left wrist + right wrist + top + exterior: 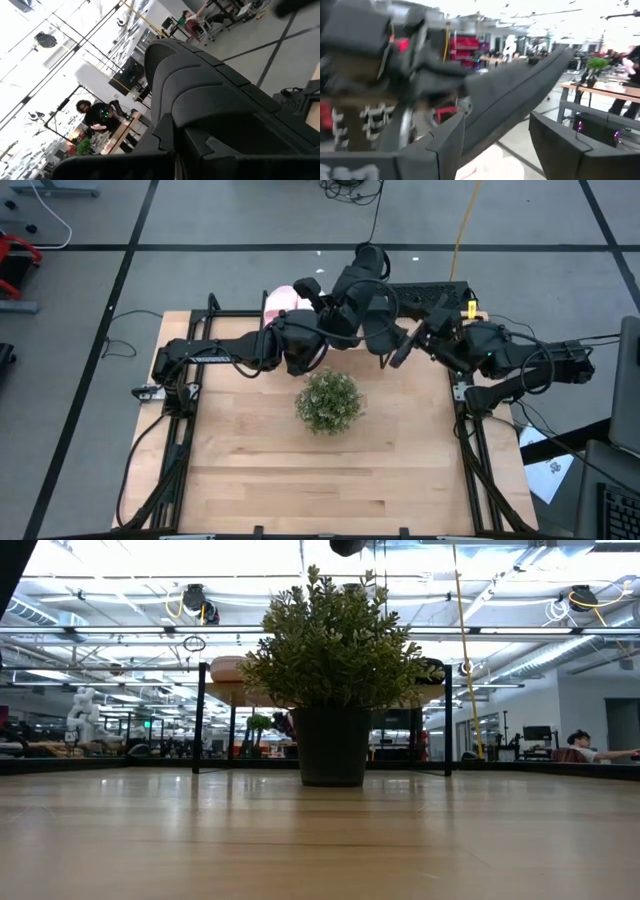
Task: Pick and place slides into the shelf
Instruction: Put the black slipper on the shelf
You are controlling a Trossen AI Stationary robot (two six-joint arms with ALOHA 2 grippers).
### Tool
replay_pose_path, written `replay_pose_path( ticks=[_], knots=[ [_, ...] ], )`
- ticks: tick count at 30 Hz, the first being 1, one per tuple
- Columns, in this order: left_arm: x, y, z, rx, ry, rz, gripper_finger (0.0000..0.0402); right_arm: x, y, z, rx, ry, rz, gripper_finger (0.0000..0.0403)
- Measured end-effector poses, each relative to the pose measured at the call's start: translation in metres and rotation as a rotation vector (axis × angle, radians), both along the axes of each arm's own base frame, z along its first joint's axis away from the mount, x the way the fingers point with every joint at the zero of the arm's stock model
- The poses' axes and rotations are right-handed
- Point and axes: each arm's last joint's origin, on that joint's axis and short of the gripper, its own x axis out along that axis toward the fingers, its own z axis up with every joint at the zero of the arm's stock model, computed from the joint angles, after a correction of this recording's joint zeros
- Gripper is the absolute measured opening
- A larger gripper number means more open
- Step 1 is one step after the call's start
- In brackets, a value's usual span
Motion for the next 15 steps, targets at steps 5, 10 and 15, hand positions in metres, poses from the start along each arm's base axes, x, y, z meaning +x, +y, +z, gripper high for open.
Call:
replay_pose_path(
  ticks=[5, 10, 15],
  knots=[
    [0.000, -0.004, -0.005, 0.011, 0.072, -0.001, 0.0000, -0.007, -0.010, 0.013, 0.001, -0.124, -0.046, 0.0224],
    [0.000, -0.003, -0.008, 0.016, 0.112, 0.019, 0.0000, -0.020, -0.021, 0.022, 0.081, -0.266, -0.046, 0.0227],
    [0.000, -0.004, -0.008, 0.034, 0.139, 0.018, 0.0000, -0.023, -0.033, 0.024, 0.210, -0.401, -0.009, 0.0227]
  ],
)
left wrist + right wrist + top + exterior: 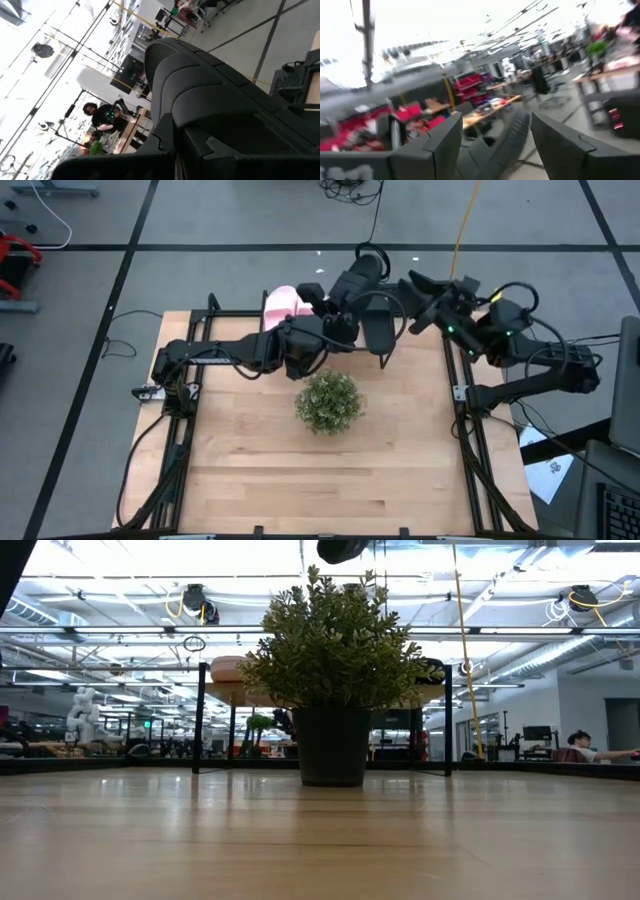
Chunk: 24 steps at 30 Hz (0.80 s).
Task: Pick and place slides into the shelf
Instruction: Put the black slipper on the shelf
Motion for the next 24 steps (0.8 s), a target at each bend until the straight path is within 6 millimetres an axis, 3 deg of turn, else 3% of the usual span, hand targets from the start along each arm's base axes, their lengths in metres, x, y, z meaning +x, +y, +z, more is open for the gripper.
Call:
replay_pose_path(
  ticks=[13, 24],
  knots=[
    [-0.002, -0.004, 0.000, 0.074, 0.123, 0.069, 0.0000, 0.016, -0.015, -0.018, 0.246, -0.083, 0.224, 0.0227],
    [-0.002, 0.010, 0.000, 0.074, 0.124, 0.104, 0.0000, 0.035, -0.014, -0.086, 0.444, -0.158, 0.404, 0.0226]
  ],
)
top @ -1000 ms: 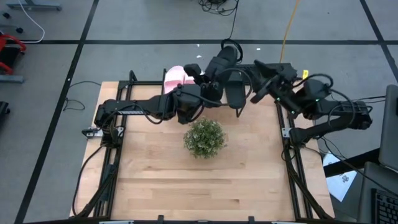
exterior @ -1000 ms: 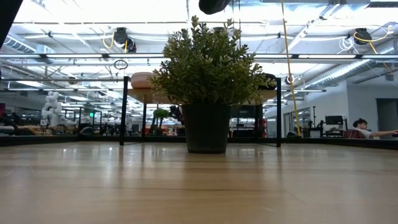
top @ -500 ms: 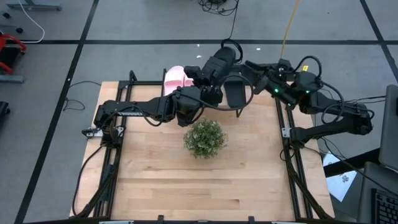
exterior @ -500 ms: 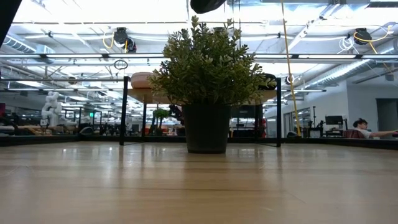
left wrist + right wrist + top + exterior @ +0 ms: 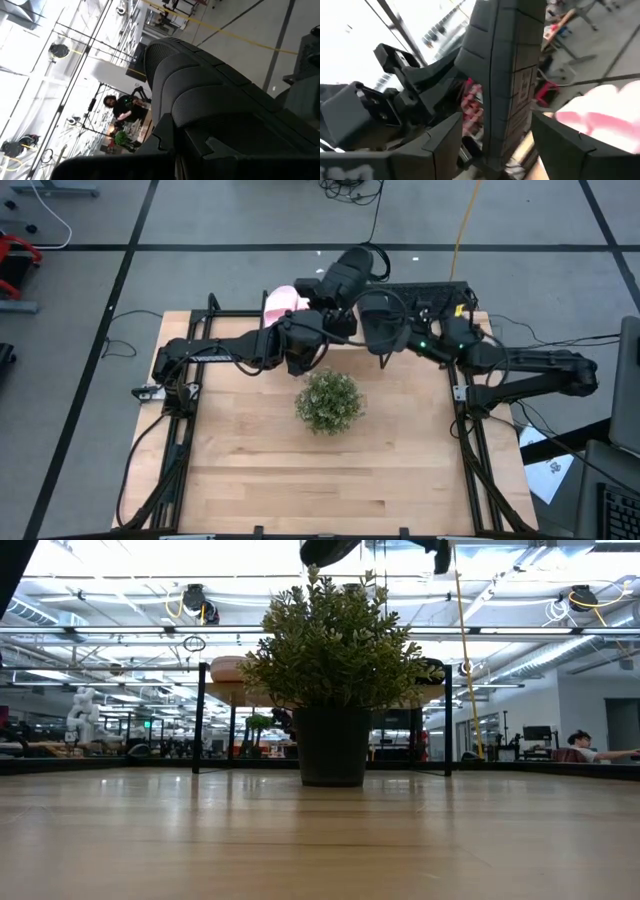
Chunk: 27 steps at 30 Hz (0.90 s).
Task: Pick and place slides into the shelf
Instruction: Put the black slipper on the shelf
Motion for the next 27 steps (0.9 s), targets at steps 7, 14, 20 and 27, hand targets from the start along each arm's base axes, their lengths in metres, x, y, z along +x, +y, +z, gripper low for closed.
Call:
replay_pose_path(
  ticks=[7, 14, 20, 27],
  knots=[
    [0.001, 0.001, 0.000, -0.001, 0.003, -0.041, 0.0000, -0.001, 0.000, -0.024, 0.045, -0.158, 0.018, 0.0226],
    [0.008, 0.008, -0.008, 0.003, 0.036, -0.087, 0.0000, -0.002, 0.000, -0.024, 0.045, -0.169, 0.014, 0.0226],
    [0.023, 0.021, -0.024, 0.020, 0.078, -0.063, 0.0000, 0.003, 0.000, -0.029, 0.055, -0.151, 0.016, 0.0226],
    [0.027, 0.025, -0.028, 0.044, 0.120, -0.051, 0.0000, 0.016, -0.002, -0.040, 0.093, -0.118, 0.018, 0.0226]
  ],
)
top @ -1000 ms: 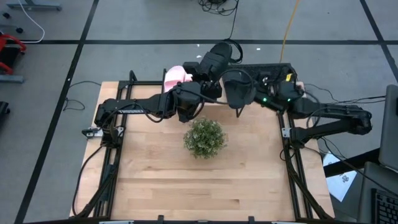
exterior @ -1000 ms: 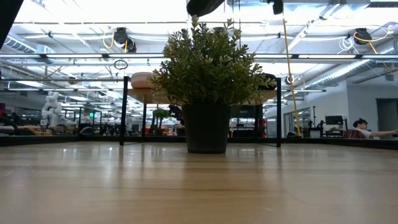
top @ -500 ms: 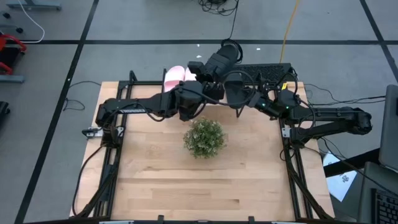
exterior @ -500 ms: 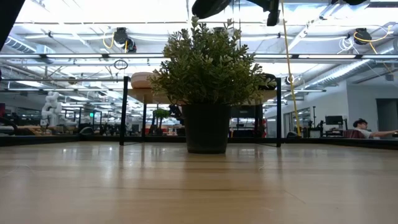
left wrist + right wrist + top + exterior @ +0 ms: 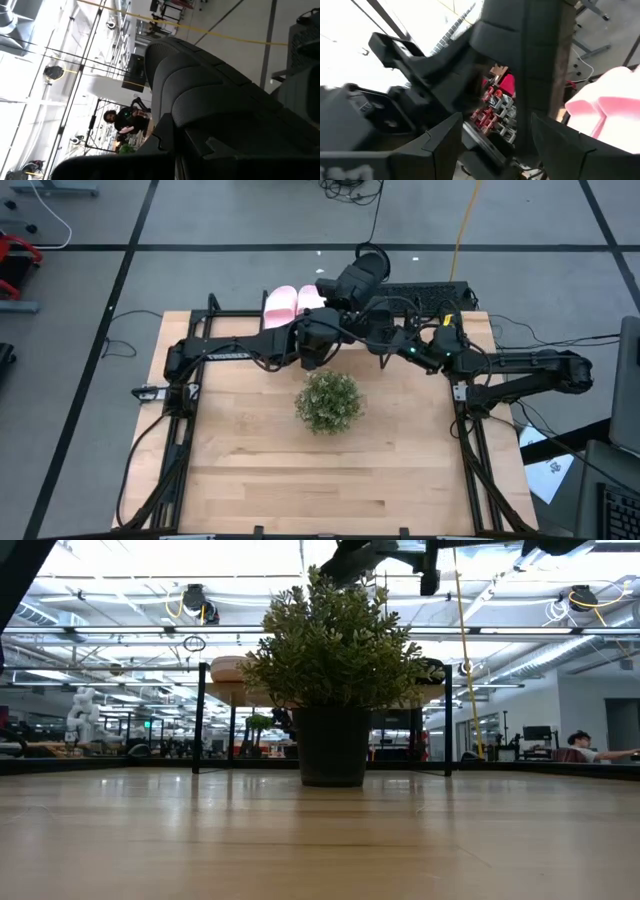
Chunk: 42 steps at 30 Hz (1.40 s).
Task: Pick and place slides into the shelf
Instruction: Put the black slipper on the shelf
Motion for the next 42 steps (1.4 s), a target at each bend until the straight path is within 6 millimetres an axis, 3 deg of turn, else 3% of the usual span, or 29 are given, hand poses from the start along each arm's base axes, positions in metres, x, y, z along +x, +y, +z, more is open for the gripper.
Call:
replay_pose_path(
  ticks=[42],
  knots=[
    [0.000, 0.003, -0.002, 0.030, 0.080, -0.020, 0.0000, 0.012, -0.007, -0.010, 0.080, -0.031, -0.080, 0.0227]
  ],
)
